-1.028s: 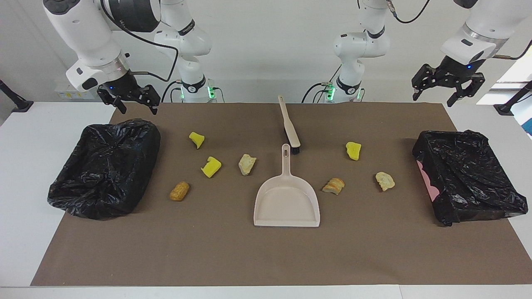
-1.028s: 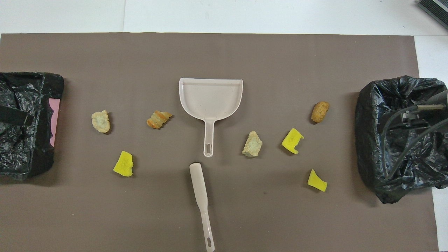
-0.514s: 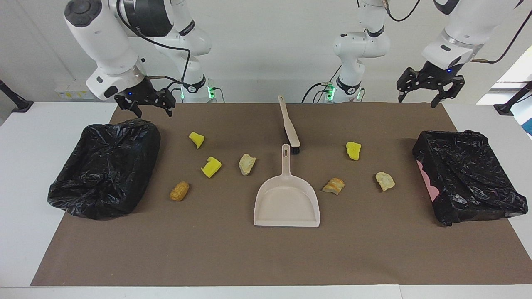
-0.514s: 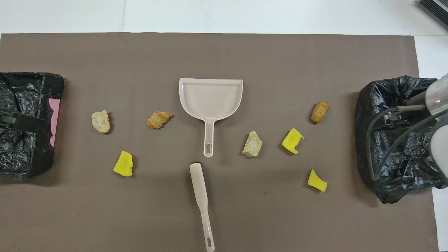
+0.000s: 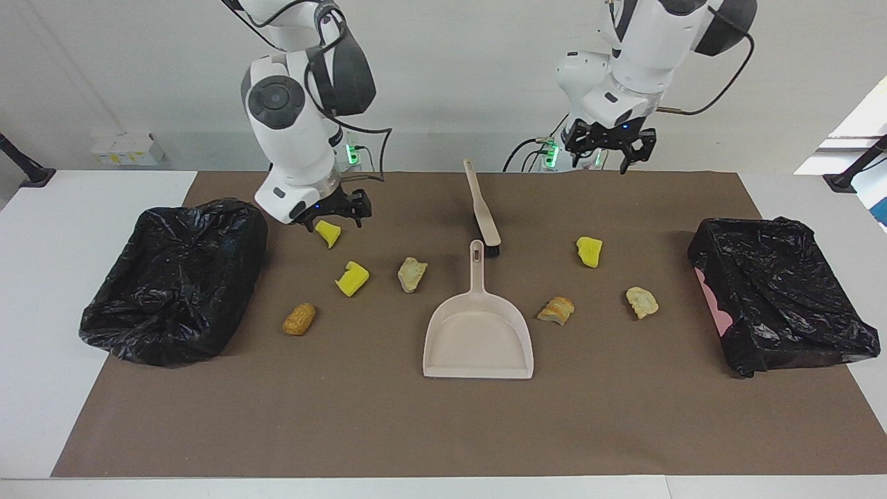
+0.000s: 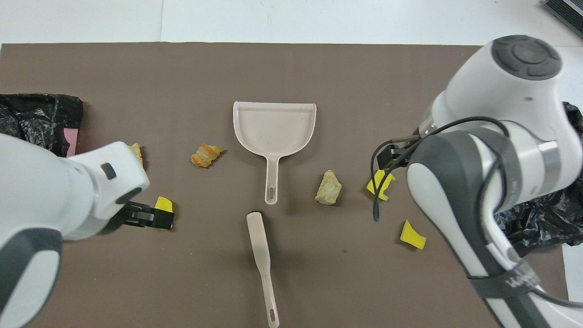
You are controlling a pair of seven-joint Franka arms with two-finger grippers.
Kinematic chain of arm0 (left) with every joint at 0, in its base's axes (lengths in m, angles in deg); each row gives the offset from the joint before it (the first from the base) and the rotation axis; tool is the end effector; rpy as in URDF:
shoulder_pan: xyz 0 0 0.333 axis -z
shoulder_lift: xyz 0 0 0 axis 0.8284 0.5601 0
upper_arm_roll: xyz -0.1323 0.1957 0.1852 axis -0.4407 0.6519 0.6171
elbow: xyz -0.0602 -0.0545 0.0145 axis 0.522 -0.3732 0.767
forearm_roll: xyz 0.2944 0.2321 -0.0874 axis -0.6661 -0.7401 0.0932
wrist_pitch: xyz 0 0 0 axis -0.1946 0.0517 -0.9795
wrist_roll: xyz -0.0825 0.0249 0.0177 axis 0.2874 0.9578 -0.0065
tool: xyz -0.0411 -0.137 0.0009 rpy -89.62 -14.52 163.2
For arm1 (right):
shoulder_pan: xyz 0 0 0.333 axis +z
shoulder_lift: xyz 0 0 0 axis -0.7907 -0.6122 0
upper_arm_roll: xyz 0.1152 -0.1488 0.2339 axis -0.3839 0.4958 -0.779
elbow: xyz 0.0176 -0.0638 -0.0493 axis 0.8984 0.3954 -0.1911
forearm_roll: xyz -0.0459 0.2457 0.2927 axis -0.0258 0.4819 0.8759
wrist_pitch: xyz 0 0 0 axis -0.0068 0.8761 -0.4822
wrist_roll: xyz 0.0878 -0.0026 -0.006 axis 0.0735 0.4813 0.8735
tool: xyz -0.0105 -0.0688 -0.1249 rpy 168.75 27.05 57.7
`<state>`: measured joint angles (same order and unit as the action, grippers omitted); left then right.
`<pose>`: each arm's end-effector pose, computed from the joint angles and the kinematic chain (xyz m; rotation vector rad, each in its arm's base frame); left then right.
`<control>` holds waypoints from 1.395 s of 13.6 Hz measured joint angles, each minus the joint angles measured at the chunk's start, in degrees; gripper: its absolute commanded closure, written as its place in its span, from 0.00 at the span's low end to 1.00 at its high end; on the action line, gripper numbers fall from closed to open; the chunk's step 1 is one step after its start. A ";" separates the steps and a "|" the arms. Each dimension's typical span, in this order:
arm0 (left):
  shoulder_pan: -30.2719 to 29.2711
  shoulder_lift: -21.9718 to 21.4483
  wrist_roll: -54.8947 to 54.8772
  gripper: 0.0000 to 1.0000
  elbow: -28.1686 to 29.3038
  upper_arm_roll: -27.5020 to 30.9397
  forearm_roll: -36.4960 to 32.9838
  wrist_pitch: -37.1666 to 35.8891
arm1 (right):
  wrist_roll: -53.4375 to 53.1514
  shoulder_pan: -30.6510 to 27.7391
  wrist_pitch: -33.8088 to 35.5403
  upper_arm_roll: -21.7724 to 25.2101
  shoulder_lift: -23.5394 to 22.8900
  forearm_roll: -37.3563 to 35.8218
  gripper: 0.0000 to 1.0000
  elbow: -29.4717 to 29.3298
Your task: Sweep and dump trash in bin
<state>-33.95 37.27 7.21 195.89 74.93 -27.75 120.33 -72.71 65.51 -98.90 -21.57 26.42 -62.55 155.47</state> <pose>0.4227 -0.1948 0.5189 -3.1117 0.3755 0.1185 0.5641 0.1754 0.4443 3.1247 0.1419 -0.2919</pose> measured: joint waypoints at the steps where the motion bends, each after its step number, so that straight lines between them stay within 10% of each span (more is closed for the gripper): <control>1: 2.53 -1.74 3.40 0.00 3.78 -0.05 0.43 2.32 | -2.12 1.57 -1.77 -0.03 -1.25 0.03 0.00 -0.10; 14: 30.15 -3.55 31.18 0.00 27.22 -0.10 4.46 28.72 | -25.34 18.55 -13.14 -0.07 -22.52 1.61 0.01 -16.30; 17: 33.19 -0.29 34.27 0.00 29.88 -0.04 4.46 33.40 | -25.35 19.49 -13.25 -0.06 -24.72 1.56 0.16 -16.67; 19: 34.51 2.76 36.45 0.17 29.99 -0.05 4.46 35.31 | -25.35 20.01 -13.24 -0.07 -25.09 1.44 0.47 -16.66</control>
<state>0.56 40.02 43.66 225.88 74.89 -23.29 155.64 -98.06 85.52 -112.14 -21.64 1.33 -61.12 138.82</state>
